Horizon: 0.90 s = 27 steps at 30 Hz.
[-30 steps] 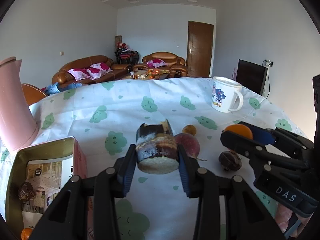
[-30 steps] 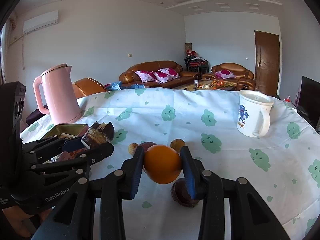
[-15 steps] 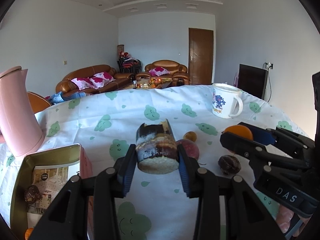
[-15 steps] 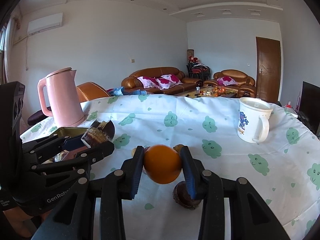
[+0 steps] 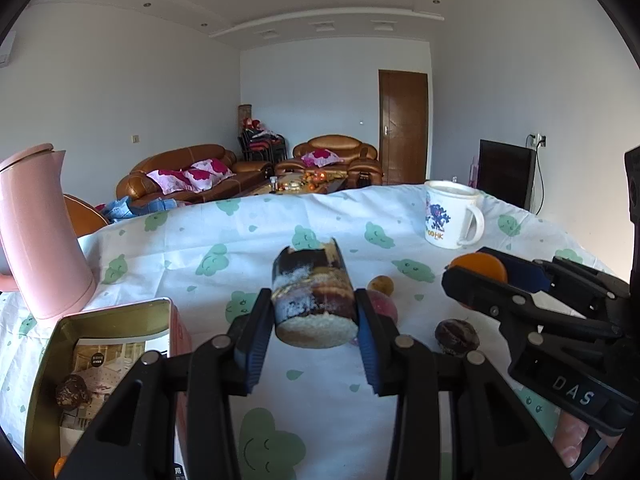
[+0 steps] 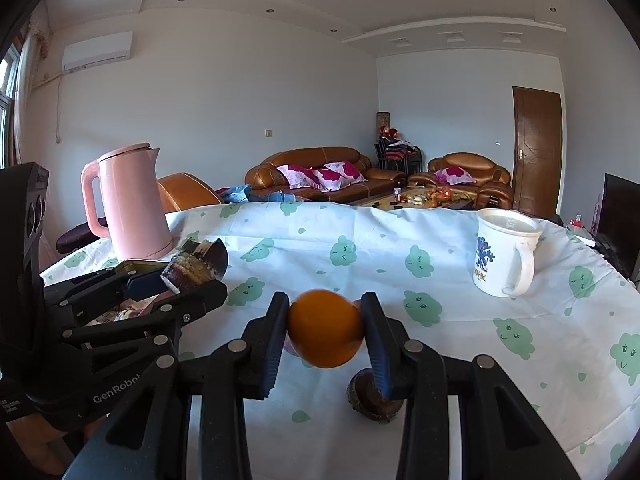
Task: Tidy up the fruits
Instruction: 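Lift the cake slice and orange and carry them toward the gold tin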
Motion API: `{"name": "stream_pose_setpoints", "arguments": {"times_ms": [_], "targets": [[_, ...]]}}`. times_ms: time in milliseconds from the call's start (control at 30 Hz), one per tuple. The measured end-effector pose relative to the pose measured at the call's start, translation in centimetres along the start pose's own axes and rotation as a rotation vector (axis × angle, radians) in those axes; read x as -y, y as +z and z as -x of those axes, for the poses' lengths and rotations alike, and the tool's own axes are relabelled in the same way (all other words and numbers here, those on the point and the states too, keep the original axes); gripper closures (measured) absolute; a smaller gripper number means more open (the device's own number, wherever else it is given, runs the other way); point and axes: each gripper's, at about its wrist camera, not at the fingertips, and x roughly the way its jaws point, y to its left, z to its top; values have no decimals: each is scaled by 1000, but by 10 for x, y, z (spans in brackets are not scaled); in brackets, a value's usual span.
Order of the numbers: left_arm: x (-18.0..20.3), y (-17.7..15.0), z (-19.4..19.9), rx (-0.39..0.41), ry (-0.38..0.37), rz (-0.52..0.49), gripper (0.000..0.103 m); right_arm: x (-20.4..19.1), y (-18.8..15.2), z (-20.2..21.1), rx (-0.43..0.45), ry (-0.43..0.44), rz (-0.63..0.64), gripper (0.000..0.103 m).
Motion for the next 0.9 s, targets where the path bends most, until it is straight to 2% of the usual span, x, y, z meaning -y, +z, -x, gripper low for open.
{"name": "stream_pose_setpoints", "arguments": {"times_ms": [900], "targets": [[1,-1,16,82,11,-3,62,-7,-1,17,94,-10,44,64]]}}
